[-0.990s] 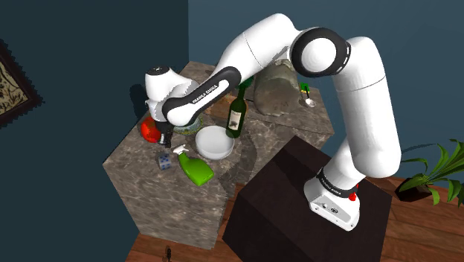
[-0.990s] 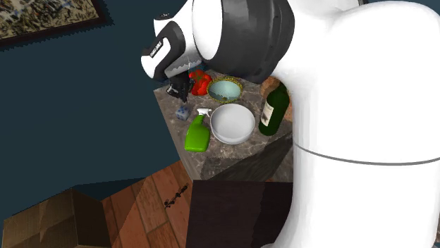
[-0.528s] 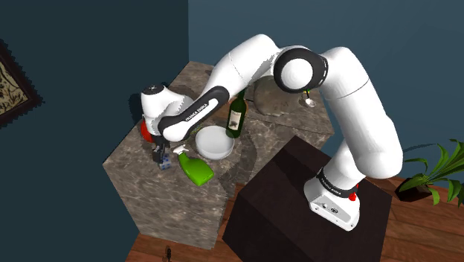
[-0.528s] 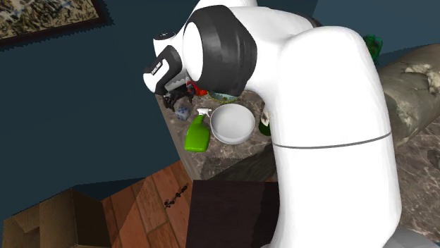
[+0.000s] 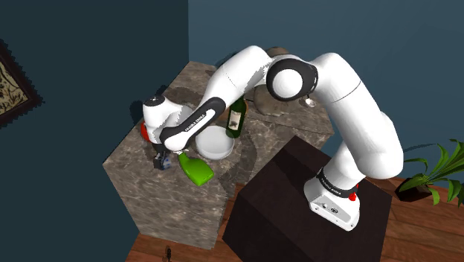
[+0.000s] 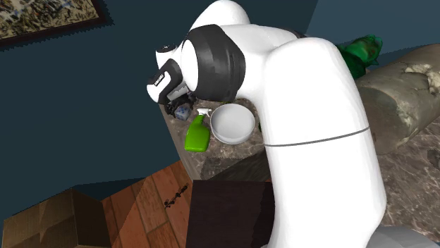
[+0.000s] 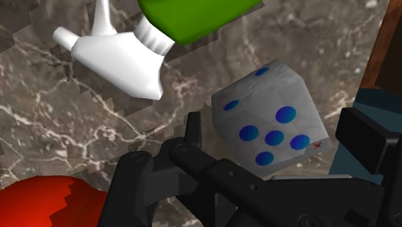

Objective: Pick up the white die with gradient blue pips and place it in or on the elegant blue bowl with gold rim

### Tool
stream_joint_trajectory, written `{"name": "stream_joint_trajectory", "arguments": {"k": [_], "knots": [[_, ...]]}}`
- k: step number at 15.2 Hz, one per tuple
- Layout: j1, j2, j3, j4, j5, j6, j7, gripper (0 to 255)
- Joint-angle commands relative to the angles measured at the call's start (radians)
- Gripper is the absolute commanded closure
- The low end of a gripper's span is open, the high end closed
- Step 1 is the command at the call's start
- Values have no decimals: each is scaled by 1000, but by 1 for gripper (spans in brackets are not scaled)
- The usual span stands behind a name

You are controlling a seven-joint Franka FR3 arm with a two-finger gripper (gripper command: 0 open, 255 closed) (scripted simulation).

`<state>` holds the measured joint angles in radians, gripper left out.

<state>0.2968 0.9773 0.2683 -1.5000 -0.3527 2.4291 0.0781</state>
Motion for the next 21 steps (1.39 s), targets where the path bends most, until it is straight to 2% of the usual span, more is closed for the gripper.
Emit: {"name": "stream_joint_trajectory", "arguments": {"k": [1, 7, 8, 17, 21], "knots": [[2, 11, -3, 6, -2, 6, 0, 0], [2, 11, -3, 6, -2, 6, 0, 0], [2, 11, -3, 6, -2, 6, 0, 255], [2, 11, -3, 6, -2, 6, 0, 255], [-7, -34, 8, -18, 5, -16, -2, 255]]}}
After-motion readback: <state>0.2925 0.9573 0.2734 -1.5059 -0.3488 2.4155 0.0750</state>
